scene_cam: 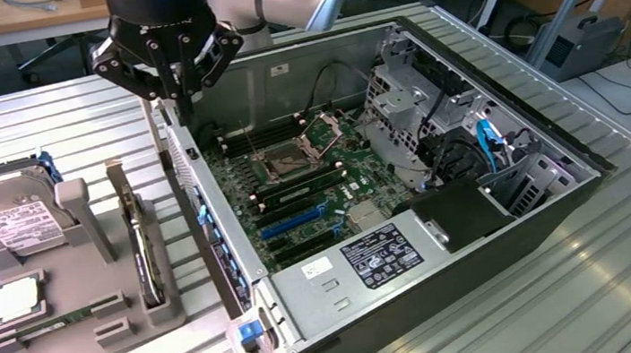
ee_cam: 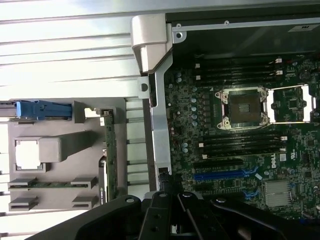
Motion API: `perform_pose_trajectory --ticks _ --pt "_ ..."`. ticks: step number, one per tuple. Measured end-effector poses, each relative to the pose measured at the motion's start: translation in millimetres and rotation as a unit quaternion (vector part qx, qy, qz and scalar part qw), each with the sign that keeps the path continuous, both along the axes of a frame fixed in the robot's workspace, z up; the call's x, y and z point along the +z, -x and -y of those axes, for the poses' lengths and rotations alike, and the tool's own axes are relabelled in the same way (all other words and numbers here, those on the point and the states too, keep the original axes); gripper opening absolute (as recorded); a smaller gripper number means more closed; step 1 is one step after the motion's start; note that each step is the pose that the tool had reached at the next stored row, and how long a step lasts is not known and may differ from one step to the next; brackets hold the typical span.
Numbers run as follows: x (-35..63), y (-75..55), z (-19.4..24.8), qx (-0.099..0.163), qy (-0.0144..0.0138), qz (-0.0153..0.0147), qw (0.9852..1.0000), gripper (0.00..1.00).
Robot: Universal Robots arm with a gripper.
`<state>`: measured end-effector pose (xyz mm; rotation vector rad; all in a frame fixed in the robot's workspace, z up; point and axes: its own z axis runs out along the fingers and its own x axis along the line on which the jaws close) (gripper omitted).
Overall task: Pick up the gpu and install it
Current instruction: 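Reach for the gpu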
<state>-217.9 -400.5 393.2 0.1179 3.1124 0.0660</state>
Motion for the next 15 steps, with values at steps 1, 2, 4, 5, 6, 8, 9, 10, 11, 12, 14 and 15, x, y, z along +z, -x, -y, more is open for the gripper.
perform_pose_trajectory --ticks 1,2,4,5,6,8,9,10,11,12,14,15 --pt "0.0 0.1 0.0 0.000 0.0000 0.0000 1.0000 0.11" --pt "0.0 0.3 0.0 0.000 0.0000 0.0000 1.0000 0.11" --pt "0.0 0.9 0.0 0.000 0.0000 0.0000 1.0000 0.11" --pt "0.0 1.2 0.1 0.000 0.0000 0.0000 1.0000 0.11" --pt "0.0 1.3 0.1 0.000 0.0000 0.0000 1.0000 0.11" --pt "0.0 1.7 0.1 0.000 0.0000 0.0000 1.0000 0.11" --pt "0.0 1.8 0.1 0.000 0.0000 0.0000 1.0000 0.11" --pt "0.0 2.0 0.1 0.000 0.0000 0.0000 1.0000 0.11" --pt "0.0 2.2 0.1 0.000 0.0000 0.0000 1.0000 0.11" --pt "0.0 2.4 0.1 0.000 0.0000 0.0000 1.0000 0.11" --pt "0.0 2.7 0.1 0.000 0.0000 0.0000 1.0000 0.11" --pt "0.0 2.8 0.1 0.000 0.0000 0.0000 1.0000 0.11"
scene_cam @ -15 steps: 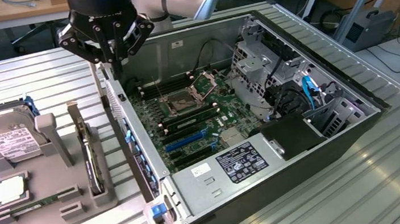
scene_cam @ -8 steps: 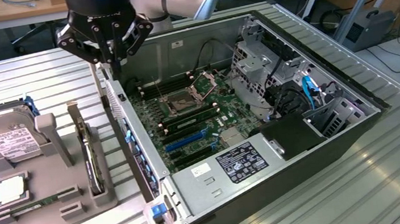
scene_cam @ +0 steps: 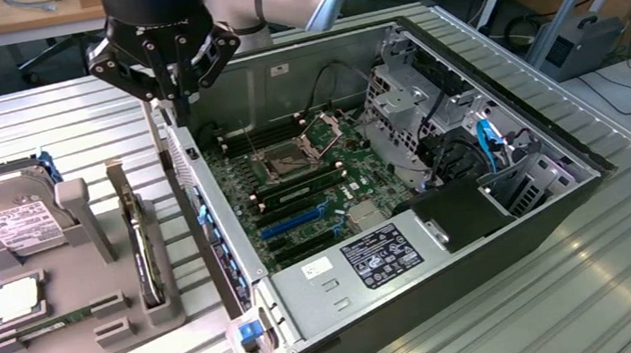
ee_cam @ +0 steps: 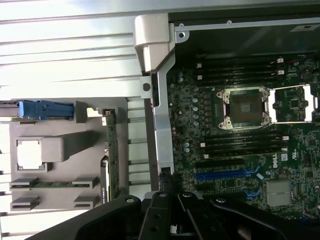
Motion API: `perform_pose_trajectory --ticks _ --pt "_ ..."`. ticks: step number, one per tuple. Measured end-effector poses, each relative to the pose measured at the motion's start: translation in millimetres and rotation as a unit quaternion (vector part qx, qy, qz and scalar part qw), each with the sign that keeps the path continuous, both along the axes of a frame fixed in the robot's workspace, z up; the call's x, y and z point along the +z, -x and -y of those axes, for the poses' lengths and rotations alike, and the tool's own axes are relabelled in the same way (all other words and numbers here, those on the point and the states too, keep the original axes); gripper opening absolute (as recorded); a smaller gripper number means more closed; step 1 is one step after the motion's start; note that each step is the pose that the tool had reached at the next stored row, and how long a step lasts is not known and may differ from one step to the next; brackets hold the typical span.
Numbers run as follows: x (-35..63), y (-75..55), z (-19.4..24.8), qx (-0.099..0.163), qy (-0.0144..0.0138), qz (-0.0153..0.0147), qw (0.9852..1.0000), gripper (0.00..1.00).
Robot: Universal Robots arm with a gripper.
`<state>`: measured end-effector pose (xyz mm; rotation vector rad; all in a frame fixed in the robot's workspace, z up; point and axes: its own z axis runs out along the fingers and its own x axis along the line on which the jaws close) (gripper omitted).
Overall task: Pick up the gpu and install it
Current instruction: 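Reach for the gpu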
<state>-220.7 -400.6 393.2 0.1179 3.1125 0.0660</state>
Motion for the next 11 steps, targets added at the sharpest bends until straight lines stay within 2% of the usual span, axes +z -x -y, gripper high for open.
perform_pose_trajectory --ticks 11 --pt "0.0 2.1 0.1 0.000 0.0000 0.0000 1.0000 0.11"
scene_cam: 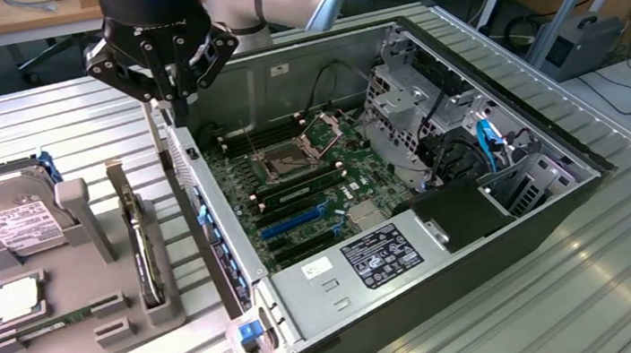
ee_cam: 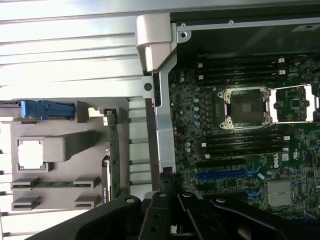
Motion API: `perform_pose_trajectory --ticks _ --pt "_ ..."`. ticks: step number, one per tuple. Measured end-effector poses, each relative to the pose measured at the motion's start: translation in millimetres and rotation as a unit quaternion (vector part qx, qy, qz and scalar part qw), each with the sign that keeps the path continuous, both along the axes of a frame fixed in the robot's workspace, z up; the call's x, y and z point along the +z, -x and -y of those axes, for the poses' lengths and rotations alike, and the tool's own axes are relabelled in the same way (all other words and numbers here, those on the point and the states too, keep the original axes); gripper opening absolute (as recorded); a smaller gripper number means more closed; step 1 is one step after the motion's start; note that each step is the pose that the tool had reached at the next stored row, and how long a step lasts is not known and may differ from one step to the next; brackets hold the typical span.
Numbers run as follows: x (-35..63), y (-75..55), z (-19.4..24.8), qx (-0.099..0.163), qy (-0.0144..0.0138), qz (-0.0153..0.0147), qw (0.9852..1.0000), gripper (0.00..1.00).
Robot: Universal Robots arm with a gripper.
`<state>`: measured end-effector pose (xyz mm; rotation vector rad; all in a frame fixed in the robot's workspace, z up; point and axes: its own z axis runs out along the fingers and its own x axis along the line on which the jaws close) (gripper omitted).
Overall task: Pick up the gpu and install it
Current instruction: 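Reach for the gpu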
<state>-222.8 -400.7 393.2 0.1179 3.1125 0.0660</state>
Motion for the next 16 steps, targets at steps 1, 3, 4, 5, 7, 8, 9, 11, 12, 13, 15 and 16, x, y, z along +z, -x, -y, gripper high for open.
perform_pose_trajectory --ticks 1,3,4,5,7,8,9,11,12,13,15,16 --pt "0.0 0.2 0.0 0.000 0.0000 0.0000 1.0000 0.11" --pt "0.0 0.7 0.0 0.000 0.0000 0.0000 1.0000 0.11" --pt "0.0 0.9 0.0 0.000 0.0000 0.0000 1.0000 0.11" --pt "0.0 1.1 0.0 0.000 0.0000 0.0000 1.0000 0.11" --pt "0.0 1.5 0.1 0.000 0.0000 0.0000 1.0000 0.11" --pt "0.0 1.7 0.1 0.000 0.0000 0.0000 1.0000 0.11" --pt "0.0 1.9 0.1 0.000 0.0000 0.0000 1.0000 0.11" --pt "0.0 2.4 0.1 0.000 0.0000 0.0000 1.0000 0.11" --pt "0.0 2.6 0.1 0.000 0.0000 0.0000 1.0000 0.11" --pt "0.0 2.9 0.1 0.000 0.0000 0.0000 1.0000 0.11" --pt "0.0 3.3 0.2 0.000 0.0000 0.0000 1.0000 0.11" --pt "0.0 3.5 0.2 0.000 0.0000 0.0000 1.0000 0.11"
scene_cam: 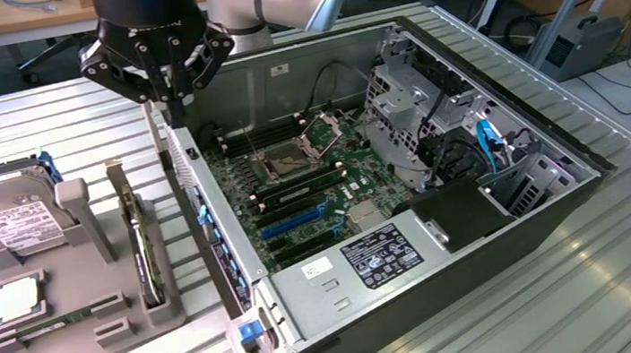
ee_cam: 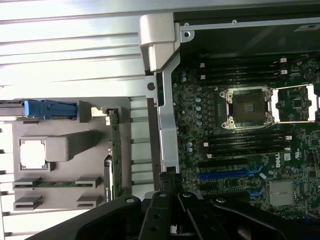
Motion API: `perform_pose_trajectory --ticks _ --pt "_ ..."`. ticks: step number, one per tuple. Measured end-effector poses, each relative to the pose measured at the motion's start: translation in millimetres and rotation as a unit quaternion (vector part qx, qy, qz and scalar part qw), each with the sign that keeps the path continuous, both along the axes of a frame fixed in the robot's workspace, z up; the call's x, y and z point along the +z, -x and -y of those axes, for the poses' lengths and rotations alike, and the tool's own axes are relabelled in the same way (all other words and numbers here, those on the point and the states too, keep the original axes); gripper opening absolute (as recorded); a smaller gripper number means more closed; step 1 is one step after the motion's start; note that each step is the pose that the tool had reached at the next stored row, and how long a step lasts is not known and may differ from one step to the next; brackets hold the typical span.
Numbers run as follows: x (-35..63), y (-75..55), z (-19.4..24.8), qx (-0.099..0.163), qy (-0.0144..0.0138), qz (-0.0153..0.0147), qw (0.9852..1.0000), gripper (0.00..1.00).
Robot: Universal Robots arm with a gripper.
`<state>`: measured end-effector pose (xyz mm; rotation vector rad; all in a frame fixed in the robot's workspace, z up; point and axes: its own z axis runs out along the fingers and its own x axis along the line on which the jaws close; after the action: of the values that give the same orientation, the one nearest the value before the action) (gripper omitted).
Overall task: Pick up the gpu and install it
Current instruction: 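Reach for the gpu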
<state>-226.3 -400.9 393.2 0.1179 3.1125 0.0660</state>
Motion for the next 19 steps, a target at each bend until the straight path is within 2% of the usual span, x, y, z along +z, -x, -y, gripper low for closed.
perform_pose_trajectory --ticks 19 --pt "0.0 4.1 0.1 0.000 0.0000 0.0000 1.0000 0.11"
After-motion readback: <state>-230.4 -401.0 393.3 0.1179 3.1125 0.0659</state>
